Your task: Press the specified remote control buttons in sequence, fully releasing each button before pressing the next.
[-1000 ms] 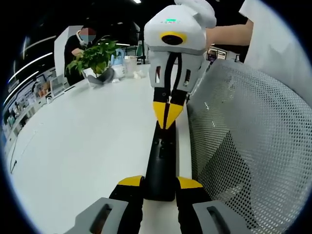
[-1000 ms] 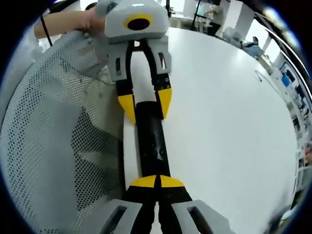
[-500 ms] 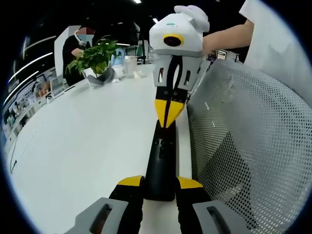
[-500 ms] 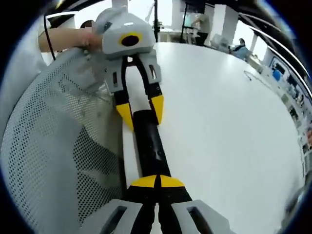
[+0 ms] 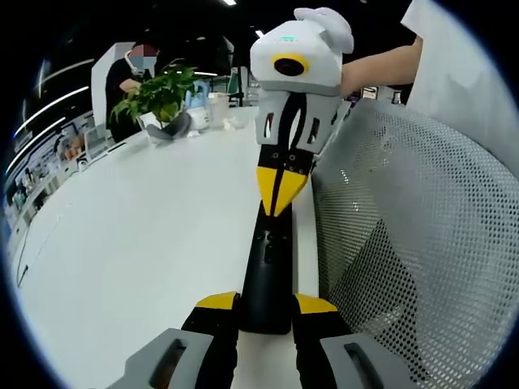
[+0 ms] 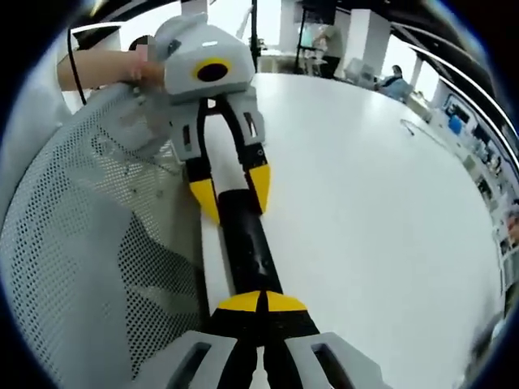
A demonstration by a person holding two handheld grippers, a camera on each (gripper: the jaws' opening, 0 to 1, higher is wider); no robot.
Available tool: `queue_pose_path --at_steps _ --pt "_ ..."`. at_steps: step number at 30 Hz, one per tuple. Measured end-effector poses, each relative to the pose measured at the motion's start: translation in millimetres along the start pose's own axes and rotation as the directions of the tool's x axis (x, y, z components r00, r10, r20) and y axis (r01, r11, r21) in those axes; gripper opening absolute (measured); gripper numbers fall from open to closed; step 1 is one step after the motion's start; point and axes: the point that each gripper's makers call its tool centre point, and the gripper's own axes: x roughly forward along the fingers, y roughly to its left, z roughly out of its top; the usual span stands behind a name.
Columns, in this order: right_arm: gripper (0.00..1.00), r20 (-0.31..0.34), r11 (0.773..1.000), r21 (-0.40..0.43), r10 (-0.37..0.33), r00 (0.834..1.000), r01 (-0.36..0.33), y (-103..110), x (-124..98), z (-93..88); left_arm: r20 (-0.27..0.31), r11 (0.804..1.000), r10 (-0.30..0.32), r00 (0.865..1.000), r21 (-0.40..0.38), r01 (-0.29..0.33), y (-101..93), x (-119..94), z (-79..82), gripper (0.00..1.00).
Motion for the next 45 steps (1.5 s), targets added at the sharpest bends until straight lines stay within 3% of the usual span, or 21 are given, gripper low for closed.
queue_pose_path --at_steps 6,10,16,20,23,26,30,39,45 --pt "0.00 -0.034 1.000 -0.020 0.016 0.999 -0.017 0.3 1.2 0.5 0.001 1.000 -0.003 1.000 0.002 0.003 0.0 0.0 0.1 0.25" --pt "0.00 -0.121 0.989 -0.139 0.027 0.992 -0.043 1.5 3.1 0.1 0.000 1.000 -0.002 1.000 0.003 0.002 -0.3 0.1 0.1 0.25" --pt "0.00 -0.177 0.991 -0.122 0.035 0.984 -0.057 0.6 5.7 2.2 -0.004 1.000 -0.006 1.000 0.009 0.006 -0.6 -0.1 -0.5 0.25" --pt "0.00 -0.128 0.998 -0.058 0.032 0.991 -0.040 -0.3 4.2 1.8 -0.003 1.000 -0.004 1.000 0.008 0.004 -0.6 -0.5 -0.2 0.25" --pt "0.00 -0.040 0.998 -0.056 -0.019 0.999 0.017 -0.1 2.9 2.8 -0.003 1.000 -0.003 1.000 0.006 0.003 -0.5 -0.7 -0.2 0.25" --pt "0.00 0.035 0.999 0.020 -0.044 0.998 0.043 0.1 1.4 3.4 -0.002 1.000 -0.002 1.000 0.003 0.002 -0.4 -0.6 -0.2 0.25" --pt "0.00 0.077 0.995 0.086 -0.048 0.996 0.042 -0.9 -2.0 8.1 0.000 1.000 0.000 1.000 -0.001 0.000 -0.3 -0.4 -0.1 0.25" --pt "0.00 0.030 1.000 0.011 -0.023 0.999 0.022 1.2 5.9 10.5 0.000 1.000 0.001 1.000 -0.001 -0.001 0.2 0.1 -0.5 0.25" --pt "0.00 0.033 1.000 0.018 -0.003 0.999 0.002 1.3 7.0 12.8 0.000 1.000 0.000 1.000 -0.001 0.000 0.2 0.3 -0.5 0.25"
